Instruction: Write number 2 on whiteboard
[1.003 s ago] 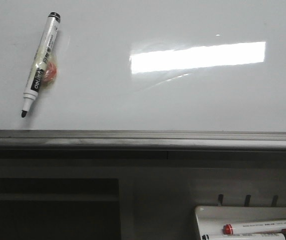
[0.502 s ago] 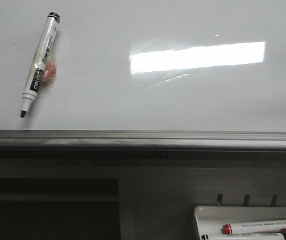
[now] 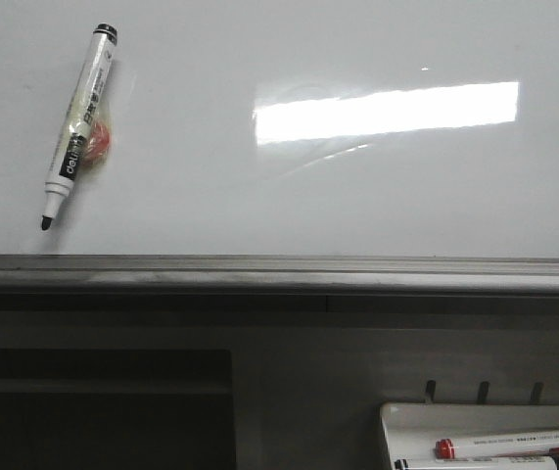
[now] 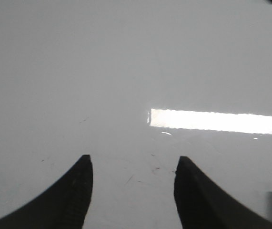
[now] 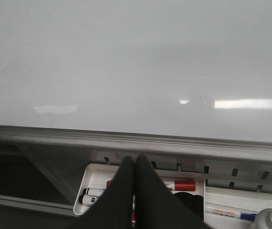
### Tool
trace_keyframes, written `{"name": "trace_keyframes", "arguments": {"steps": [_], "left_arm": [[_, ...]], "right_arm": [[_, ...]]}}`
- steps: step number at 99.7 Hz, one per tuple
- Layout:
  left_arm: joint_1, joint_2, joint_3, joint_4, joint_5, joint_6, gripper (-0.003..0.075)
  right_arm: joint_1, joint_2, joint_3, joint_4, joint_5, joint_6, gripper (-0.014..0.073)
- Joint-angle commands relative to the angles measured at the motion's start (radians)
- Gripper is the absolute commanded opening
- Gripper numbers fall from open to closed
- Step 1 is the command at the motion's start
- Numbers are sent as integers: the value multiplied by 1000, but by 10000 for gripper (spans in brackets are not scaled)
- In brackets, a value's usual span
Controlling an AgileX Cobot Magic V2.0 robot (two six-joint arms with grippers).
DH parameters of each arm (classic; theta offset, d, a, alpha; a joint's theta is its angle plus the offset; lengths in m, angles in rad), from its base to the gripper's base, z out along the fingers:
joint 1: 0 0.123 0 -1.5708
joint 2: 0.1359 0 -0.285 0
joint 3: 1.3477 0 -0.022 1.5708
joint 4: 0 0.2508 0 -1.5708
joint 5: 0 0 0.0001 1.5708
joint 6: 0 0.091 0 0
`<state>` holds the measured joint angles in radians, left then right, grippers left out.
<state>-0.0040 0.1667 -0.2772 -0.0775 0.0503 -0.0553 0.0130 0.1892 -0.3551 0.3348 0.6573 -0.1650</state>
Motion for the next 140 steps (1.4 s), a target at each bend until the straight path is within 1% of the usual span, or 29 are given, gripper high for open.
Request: {"name": "trace_keyframes", "arguments": {"steps": [1, 13, 18, 28, 37, 53, 66, 73, 83, 97, 114, 125, 140], "left_arm": [[-51, 22, -25, 1, -82, 3, 370], [-144, 52, -25, 9, -82, 3, 370], [-191, 77, -25, 9, -82, 3, 370], [-297, 149, -25, 19, -93, 3, 369], [-379, 237, -25, 19, -125, 3, 369], [-509, 423, -25, 19, -225, 3, 369], [-591, 588, -25, 19, -370, 3, 368], [-610, 682, -33, 10, -426, 3, 368], [-610, 815, -70, 7, -451, 3, 368], [-610, 936, -121, 7, -500, 3, 368], [-622, 1002, -162, 5, -498, -8, 368], [-636, 1016, -164, -69, -477, -8, 368], [-636, 1016, -164, -82, -445, -8, 368]], "right_arm": [[1, 20, -27, 20, -59, -11, -68], [1, 20, -29, 42, -61, -37, -68], [1, 20, -29, 80, -63, -79, -68], [1, 20, -29, 172, -63, -203, -68], [1, 20, -29, 244, -63, -266, -68], [1, 20, -29, 272, -63, -300, -68], [5, 20, -37, 291, -57, -338, -68], [11, 20, -54, 299, -47, -361, -68], [11, 20, -87, 303, -46, -386, -68], [11, 29, -126, 307, -46, -388, -68], [11, 29, -151, 314, -51, -388, -68], [11, 29, -154, 318, -51, -388, -68], [11, 29, -154, 320, -51, -388, -68]]}}
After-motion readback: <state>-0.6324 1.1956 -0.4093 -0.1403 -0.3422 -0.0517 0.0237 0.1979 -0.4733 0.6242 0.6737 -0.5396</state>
